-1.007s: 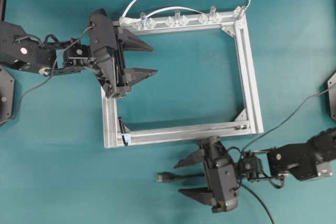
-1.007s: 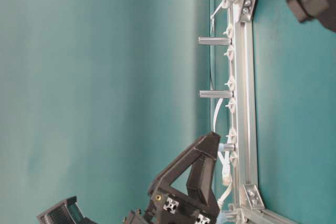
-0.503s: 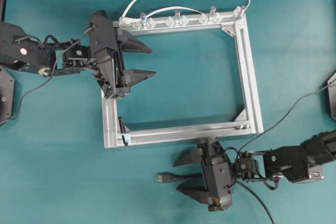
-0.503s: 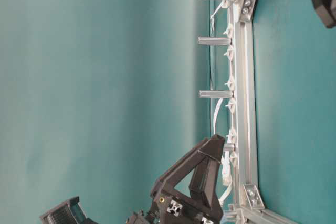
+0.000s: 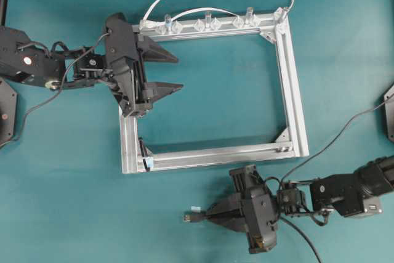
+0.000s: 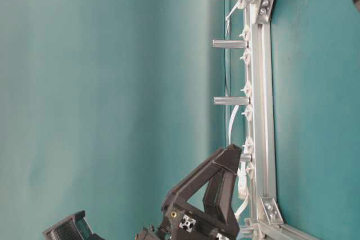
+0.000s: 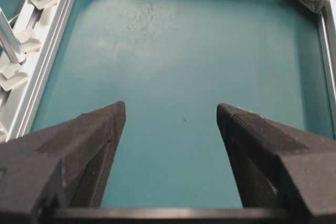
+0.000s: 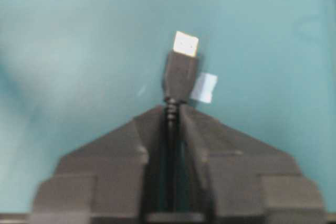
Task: Insert the wire through the string loop located on the left side.
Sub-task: 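Grasp the USB cable just behind the plug with the right gripper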
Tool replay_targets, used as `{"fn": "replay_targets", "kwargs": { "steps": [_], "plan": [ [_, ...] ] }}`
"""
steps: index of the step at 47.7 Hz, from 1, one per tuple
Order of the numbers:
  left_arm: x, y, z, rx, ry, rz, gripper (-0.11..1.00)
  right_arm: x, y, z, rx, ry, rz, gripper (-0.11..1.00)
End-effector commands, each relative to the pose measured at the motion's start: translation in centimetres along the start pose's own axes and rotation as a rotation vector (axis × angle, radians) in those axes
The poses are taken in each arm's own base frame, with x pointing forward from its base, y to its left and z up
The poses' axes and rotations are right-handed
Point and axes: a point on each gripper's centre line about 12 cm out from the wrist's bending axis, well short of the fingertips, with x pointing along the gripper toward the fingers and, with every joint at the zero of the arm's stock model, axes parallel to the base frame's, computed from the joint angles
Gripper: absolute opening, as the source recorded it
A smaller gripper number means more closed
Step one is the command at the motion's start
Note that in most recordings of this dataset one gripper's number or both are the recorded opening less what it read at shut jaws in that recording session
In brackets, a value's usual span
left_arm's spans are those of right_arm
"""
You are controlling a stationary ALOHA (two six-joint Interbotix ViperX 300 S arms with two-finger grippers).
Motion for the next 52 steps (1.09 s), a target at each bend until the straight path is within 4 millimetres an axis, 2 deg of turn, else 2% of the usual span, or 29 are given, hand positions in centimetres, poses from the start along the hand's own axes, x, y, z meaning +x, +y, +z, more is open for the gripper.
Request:
{"fn": "replay_targets", "kwargs": {
  "steps": [1,20,52],
  "plan": [
    [-0.3,-0.2,0.9,0.002,-0.030,-0.006,0.75,-0.2,-0.1,0.3,0.019,0.025,0.000,0.09],
    [-0.2,-0.3,1.2,0.003,-0.036,-0.010,0.75,-0.3,-0.1,0.5,0.019,0.016,0.002,0.09],
    [-0.2,-1.1,1.2,0.010,-0.039,-0.030,0.75,-1.9,0.3,3.5,0.002,-0.051,0.024,0.09]
  ]
}}
